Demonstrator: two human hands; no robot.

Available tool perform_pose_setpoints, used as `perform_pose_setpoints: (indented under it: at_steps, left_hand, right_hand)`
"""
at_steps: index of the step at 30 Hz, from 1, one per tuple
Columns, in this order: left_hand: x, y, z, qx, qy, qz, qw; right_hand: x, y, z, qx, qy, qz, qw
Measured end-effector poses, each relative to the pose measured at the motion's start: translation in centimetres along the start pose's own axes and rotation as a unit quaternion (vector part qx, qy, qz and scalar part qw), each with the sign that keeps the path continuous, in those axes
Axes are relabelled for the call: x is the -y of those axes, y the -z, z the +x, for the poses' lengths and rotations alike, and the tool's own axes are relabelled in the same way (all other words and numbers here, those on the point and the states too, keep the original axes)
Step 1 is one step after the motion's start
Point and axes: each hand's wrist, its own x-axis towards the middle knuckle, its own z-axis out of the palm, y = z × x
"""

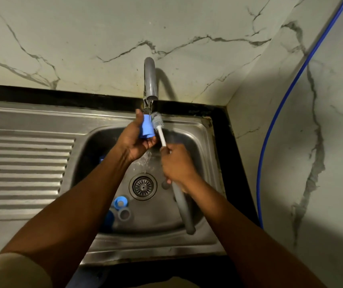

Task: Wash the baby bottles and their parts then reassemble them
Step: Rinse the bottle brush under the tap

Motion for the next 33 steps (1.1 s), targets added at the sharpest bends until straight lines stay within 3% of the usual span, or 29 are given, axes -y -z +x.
perform_pose_setpoints:
  at_steps: [4,6,9,13,16,23,28,33]
  left_hand:
    - [0.8,0.4,-0.8,0.057,-0.07,0.095,0.991]
    - [0.5,0.9,-0.6,0.036,-0.141,0.147,0.978]
    - [0.3,0.9,-0.3,0.002,-0.228,0.293,0.929]
    - [0.7,-0.7,-0.3,0.019,-0.29,0.381,0.878]
    - [0.2,-0.6,0.0,-0.043,-0.33,0.389,0.859]
    - [0.9,-1.5,-0.7,-0.025,-0.333,0.407,0.851]
    - [0.6,-0.2,-0.6,-0.093,-0.331,0.421,0.84]
    - [1.3,-0.9,-0.8,-0.081,-0.323,0.429,0.84]
  right_hand:
    - [1.0,1.9,0.1,0.012,-0.029,0.09,0.995]
    - [1.1,2.1,-1.1,0.02,-0.005,0.041,0.999]
    - [1.3,2.1,-1.8,0.007,0.033,-0.084,0.996]
    - [2.5,2.0,-0.8,-0.051,0.032,-0.075,0.995]
    - [2.6,1.7,-1.8,-0.014,0.038,-0.115,0.993]
    - [3.1,2.0,-0.1,-0.04,0.011,-0.054,0.998]
    - [1.9,0.2,-1.8,0.015,0.03,-0.112,0.993]
    - [2.7,1.1,0.2,-0.021,0.005,-0.068,0.997]
